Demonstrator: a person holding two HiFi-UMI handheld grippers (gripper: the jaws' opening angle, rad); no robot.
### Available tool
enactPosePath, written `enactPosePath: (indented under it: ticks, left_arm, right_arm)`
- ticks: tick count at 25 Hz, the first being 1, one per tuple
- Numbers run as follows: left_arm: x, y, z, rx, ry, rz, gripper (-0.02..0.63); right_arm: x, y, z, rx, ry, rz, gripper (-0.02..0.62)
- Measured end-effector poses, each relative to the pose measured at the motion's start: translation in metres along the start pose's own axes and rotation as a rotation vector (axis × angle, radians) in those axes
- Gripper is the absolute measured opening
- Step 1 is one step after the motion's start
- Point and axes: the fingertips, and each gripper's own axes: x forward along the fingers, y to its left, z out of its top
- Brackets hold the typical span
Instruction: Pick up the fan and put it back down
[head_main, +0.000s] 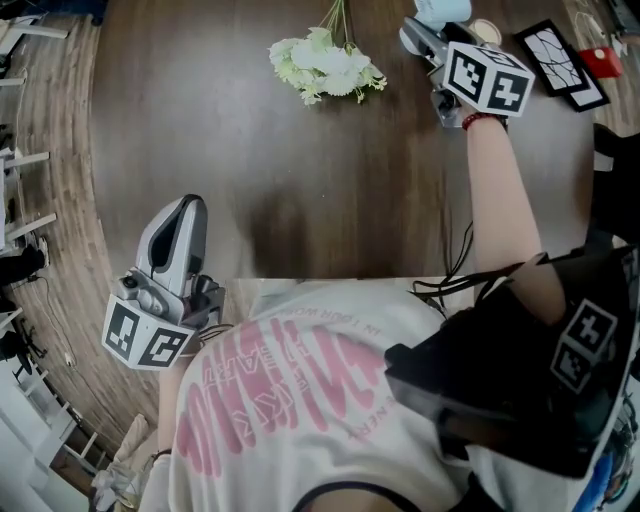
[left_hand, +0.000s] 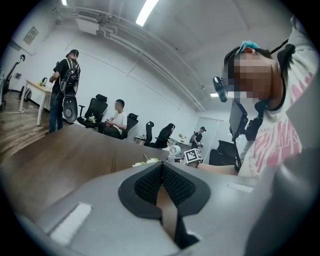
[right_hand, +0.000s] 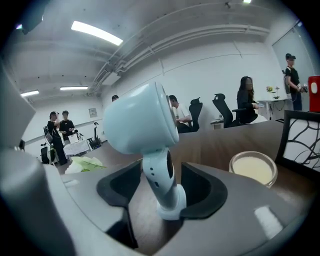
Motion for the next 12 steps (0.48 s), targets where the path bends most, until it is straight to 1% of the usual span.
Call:
enactPosePath:
  ticks: [3, 6, 9, 12]
  left_arm:
    - [-0.010, 0.004, -0.002, -0.007, -0.002, 0.027, 0.020]
    - [-0.015, 0.005, -0.001, -0.005, -0.008, 0.040, 0.020]
    - [-0.017, 0.005, 0.000, -0.004, -0.014, 0.039, 0.020]
    - [-0.019, 0.004, -0.002, -0.004, -0.014, 0.035, 0.019]
  right_arm:
    - [0.002, -0.001, 0.008, -0.002, -0.042, -0.024, 0.166]
    - [0.005, -0.001, 0.012, -0.010, -0.056, -0.033, 0.152]
    - [0.004, -0.002, 0.012, -0.017, -0.055, -0.051, 0.160]
    - [0.003, -0.002, 0.012, -0.043, -0.052, -0.070, 0.153]
